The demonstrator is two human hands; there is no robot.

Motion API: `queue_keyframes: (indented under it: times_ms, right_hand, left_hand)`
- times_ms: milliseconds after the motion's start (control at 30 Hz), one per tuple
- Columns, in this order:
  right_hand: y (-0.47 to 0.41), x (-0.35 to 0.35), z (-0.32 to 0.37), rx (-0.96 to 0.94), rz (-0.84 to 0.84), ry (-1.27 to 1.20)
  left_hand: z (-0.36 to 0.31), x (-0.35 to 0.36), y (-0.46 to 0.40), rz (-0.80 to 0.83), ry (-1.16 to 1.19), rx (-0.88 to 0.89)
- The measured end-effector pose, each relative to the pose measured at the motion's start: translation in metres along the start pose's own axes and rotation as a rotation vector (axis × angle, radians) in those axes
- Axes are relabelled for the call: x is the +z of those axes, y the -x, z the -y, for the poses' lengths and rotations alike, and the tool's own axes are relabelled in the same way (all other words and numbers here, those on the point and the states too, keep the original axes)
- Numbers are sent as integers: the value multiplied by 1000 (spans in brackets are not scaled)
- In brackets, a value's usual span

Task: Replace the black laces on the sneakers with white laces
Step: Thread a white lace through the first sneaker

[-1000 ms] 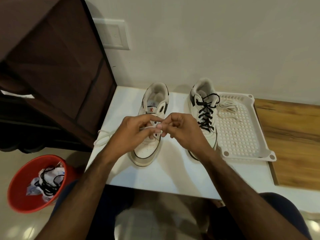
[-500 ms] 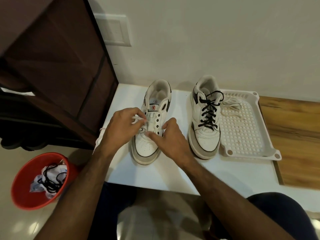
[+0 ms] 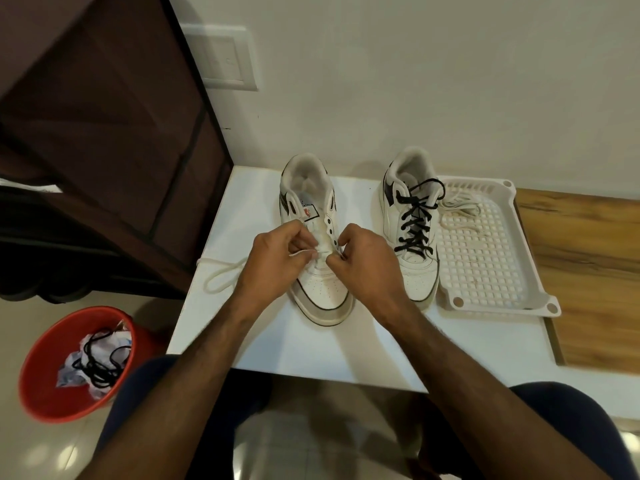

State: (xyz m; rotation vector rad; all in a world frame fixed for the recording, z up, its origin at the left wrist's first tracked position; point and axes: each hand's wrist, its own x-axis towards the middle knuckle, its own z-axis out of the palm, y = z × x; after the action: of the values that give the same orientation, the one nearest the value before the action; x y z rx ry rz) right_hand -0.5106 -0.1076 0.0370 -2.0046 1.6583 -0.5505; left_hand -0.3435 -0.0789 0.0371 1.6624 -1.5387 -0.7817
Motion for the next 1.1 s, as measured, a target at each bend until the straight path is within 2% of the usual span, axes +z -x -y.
queue_keyframes:
  times_ms: [233,600,767,1100]
  right_hand:
    - [5,-1,-6,72,-2,-164]
    - [23,7,-9,123,-96,-341]
    - [29,14,-7,161,-163,-396]
    - [32,18,-7,211,-209,-505]
  left_hand:
    - [6,19,-3,-32,-150,135]
    - [9,37,-1,-90,89,-60]
    - [11,37,-1,-67,202,-113]
    - [6,33,-3,-56,119,-67]
